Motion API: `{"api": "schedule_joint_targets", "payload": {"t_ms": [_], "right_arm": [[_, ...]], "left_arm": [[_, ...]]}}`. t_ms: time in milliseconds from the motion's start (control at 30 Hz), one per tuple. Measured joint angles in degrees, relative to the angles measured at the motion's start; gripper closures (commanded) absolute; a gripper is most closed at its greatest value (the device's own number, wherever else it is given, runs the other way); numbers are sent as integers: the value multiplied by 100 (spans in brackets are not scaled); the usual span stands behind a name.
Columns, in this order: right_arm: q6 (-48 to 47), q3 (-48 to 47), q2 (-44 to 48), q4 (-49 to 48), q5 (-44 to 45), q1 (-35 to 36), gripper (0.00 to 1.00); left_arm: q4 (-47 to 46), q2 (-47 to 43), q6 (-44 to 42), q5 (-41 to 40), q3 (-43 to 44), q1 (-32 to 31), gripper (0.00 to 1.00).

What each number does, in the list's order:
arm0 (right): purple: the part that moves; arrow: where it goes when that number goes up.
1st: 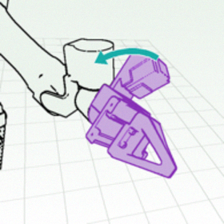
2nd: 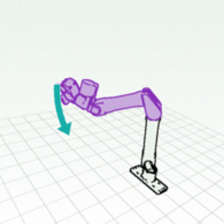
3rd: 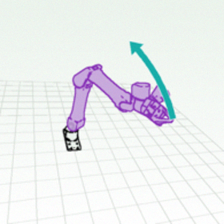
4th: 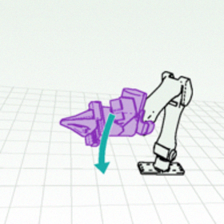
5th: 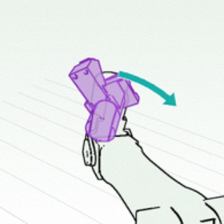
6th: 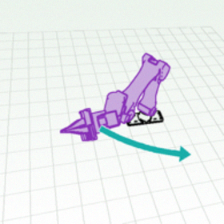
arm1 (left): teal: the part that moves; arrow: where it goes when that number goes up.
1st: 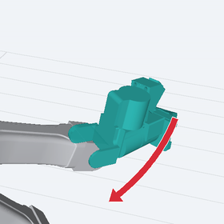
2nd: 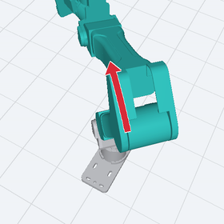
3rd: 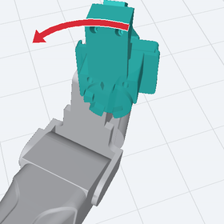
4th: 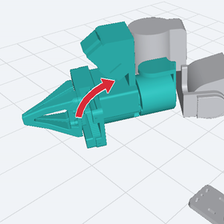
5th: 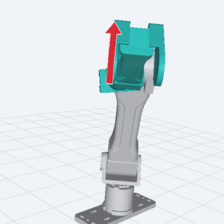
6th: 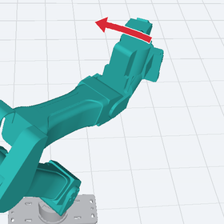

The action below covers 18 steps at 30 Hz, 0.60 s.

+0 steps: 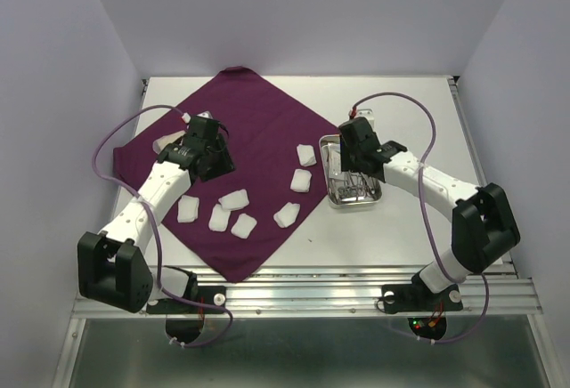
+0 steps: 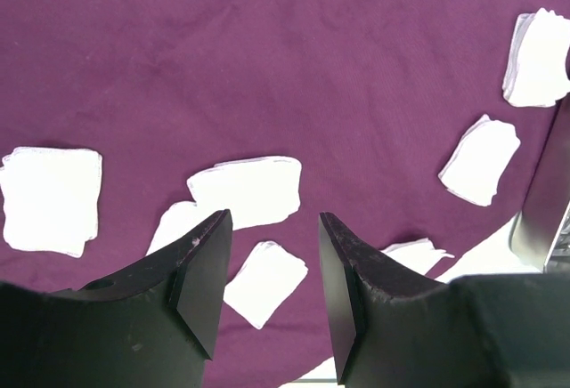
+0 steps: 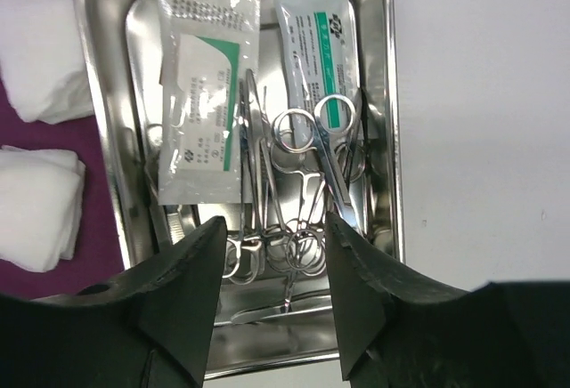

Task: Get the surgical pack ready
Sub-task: Place the medical item in the container, then pick up the medical item from the surgical kit.

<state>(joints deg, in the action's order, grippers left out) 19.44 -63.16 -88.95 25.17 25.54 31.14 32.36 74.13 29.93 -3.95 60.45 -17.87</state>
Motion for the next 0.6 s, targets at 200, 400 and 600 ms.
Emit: {"api": "schedule_joint_targets", "payload": {"t_ms": [200,400,600], "right_arm": [[39,-282,109,-31,-417,0,43],[247,-282,201,-118,-793,2,40],[413,-280,199,-273,-1104,92,36]], "left_arm": [[4,160,-81,-79,11,155,45],[61,603,-184,-114,195,597,45],[94,1198,-225,-149,627,979,44]]}}
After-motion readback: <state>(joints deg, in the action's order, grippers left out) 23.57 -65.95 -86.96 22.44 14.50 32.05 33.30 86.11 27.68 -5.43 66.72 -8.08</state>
